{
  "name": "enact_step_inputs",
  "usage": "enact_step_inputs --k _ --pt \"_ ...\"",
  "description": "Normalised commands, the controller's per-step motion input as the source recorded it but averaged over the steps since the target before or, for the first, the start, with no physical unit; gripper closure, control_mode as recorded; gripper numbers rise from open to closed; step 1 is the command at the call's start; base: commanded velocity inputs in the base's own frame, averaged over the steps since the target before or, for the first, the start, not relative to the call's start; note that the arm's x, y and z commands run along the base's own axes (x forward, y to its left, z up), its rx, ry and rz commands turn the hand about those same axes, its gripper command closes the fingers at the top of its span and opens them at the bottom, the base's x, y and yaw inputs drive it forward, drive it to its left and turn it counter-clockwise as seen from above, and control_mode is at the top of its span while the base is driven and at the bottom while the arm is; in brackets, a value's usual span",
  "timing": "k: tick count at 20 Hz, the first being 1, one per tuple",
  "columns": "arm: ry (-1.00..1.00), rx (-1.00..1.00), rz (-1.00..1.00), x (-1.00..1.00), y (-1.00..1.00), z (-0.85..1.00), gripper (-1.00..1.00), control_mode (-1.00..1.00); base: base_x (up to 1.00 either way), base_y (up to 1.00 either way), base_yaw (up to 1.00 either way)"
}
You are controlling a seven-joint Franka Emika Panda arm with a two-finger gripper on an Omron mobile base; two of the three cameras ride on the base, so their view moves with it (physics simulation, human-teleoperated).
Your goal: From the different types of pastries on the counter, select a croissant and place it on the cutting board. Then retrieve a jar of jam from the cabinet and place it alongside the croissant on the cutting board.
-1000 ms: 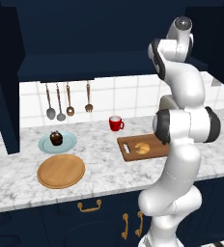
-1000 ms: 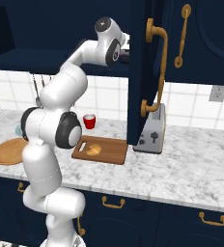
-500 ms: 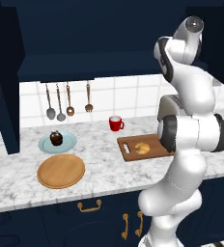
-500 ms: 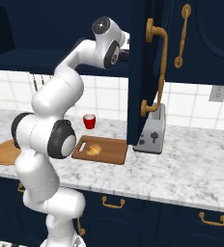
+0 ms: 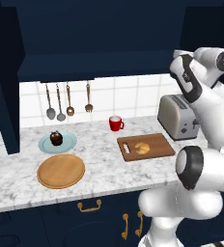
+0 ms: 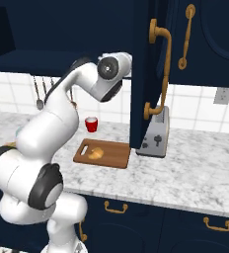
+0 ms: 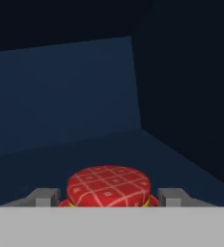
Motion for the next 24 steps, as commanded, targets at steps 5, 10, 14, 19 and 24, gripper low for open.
enact_step_inputs --k 5,10,14,19,24 --pt "0.02 0.00 0.13 -1.00 0.26 0.65 1.00 -1.00 0.00 0.00 0.00" --pt "0.15 -0.09 0.06 -0.71 0.50 0.02 1.00 -1.00 0.00 0.00 0.00" --pt "0.10 -0.19 0.05 -0.56 0.56 -0.08 1.00 -1.00 0.00 0.00 0.00" --pt "0.01 -0.09 0.01 -0.79 0.19 -0.08 1.00 -1.00 0.00 0.00 0.00" --pt "0.01 -0.11 0.05 -0.49 0.23 -0.26 1.00 -1.00 0.00 0.00 0.00"
